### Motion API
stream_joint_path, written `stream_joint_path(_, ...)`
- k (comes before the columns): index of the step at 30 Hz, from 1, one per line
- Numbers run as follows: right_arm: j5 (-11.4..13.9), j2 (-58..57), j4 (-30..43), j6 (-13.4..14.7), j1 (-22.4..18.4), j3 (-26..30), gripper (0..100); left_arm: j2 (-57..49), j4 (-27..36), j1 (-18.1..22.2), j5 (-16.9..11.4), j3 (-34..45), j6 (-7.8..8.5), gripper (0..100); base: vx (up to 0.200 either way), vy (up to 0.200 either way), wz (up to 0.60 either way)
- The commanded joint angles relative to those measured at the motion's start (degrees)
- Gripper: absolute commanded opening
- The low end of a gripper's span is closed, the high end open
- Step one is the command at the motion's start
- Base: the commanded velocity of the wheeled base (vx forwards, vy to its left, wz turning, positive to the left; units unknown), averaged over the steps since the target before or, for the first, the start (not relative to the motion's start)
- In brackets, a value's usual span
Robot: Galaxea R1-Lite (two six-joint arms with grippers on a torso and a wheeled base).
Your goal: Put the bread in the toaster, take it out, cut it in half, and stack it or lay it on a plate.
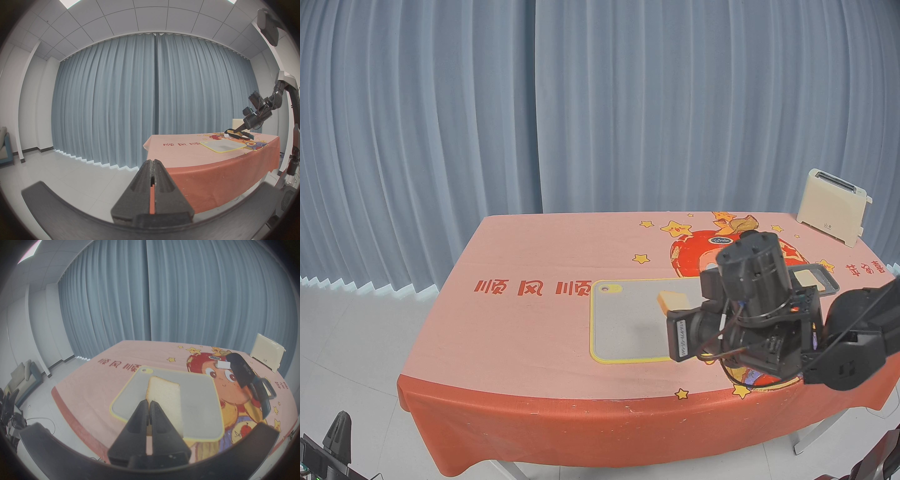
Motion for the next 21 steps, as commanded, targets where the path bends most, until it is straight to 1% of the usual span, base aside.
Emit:
stream_joint_path(1, 0.4, -9.0, -0.3, 0.2, -0.2, 7.4, 0, -0.9, 0.0, 0.0, 0.0, 0.9, -0.22, 0, 0.0, 0.0, 0.0)
stream_joint_path(4, 0.4, -11.0, -0.2, -0.2, -0.2, 8.5, 0, -0.9, 0.0, 0.0, 0.0, 0.9, -0.22, 0, 0.0, 0.0, 0.0)
stream_joint_path(5, 0.4, -11.5, -0.2, 0.1, 0.1, 8.7, 0, -0.9, 0.0, 0.0, 0.0, 0.9, -0.22, 0, 0.0, 0.0, 0.0)
stream_joint_path(7, -0.1, -12.0, -0.2, 0.2, 0.6, 9.3, 0, -0.9, 0.0, 0.0, 0.0, 0.9, -0.22, 0, 0.0, 0.0, 0.0)
stream_joint_path(10, -0.3, -12.1, -0.3, -0.3, 0.7, 10.6, 0, -0.9, 0.0, 0.0, 0.0, 0.9, -0.22, 0, 0.0, 0.0, 0.0)
stream_joint_path(14, -1.0, -12.2, -0.3, 0.0, 0.7, 11.5, 0, -0.9, 0.0, 0.0, 0.0, 0.9, -0.13, 0, 0.0, 0.0, 0.0)
stream_joint_path(21, -1.3, -12.2, -0.3, -0.3, 0.7, 13.1, 0, -0.9, 0.0, 0.0, 0.0, 0.9, -0.13, 0, 0.0, 0.0, 0.0)
